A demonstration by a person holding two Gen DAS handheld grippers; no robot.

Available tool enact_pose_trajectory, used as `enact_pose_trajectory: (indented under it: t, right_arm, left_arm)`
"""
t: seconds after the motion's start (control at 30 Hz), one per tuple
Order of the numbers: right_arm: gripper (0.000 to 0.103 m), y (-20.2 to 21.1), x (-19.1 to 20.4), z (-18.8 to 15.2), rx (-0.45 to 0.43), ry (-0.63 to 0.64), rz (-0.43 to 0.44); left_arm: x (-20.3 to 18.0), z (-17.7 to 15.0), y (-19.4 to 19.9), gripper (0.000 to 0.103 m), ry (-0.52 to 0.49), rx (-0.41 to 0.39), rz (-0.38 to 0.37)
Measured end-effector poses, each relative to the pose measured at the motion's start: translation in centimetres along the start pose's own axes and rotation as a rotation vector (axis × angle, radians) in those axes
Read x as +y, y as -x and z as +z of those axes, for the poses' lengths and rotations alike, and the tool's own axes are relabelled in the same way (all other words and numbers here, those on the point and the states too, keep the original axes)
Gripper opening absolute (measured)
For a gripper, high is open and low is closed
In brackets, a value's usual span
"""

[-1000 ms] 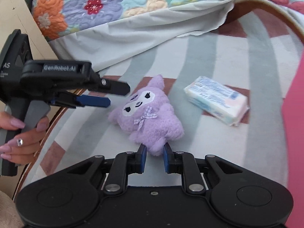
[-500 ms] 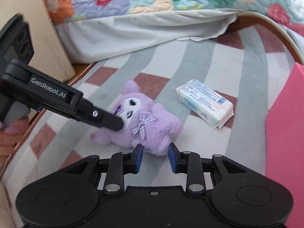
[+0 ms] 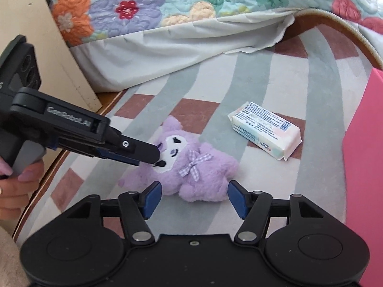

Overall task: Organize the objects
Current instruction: 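Lift the purple plush toy with the right gripper toward the pink box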

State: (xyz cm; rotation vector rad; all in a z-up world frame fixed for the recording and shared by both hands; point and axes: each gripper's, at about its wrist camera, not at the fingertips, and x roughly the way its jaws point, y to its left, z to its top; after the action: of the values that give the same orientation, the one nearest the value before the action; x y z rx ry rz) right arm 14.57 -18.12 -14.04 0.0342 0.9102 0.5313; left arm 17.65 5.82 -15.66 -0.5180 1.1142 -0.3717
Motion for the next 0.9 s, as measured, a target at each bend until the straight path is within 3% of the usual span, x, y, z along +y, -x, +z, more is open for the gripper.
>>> enact_pose_trajectory:
  t: [0.27, 0.33, 0.7, 0.83, 0.9]
  right_arm:
    - [0.07, -1.2, -1.0, -0.5, -0.019, -0.063, 0.041]
    - [0.065, -1.1, -0.9, -0.7, -0.035, -0.061, 0.059]
    - [0.063, -0.9, -0.1, -0.5, -0.039, -0.051, 0.022]
    - [0.062, -0.4, 0.4, -0.4, -0.057, -0.026, 0.025]
    - [0.062, 0.0, 0.5, -0.6, -0.058, -0.03, 0.018]
  left_arm:
    - [0.6, 0.1, -0.8, 0.032, 0.026, -0.007, -0.027]
    - [0.9, 0.0, -0.8, 0.032, 0.041, -0.002, -0.04]
    - [0.8, -0.3, -1.0, 0.032, 0.048, -0.025, -0.044]
    - [-0.3, -0.5, -0.7, 0.032, -0.022, -0.028, -0.032]
    - [-0.1, -0.8, -0.7, 0.032, 0.007, -0.015, -0.041]
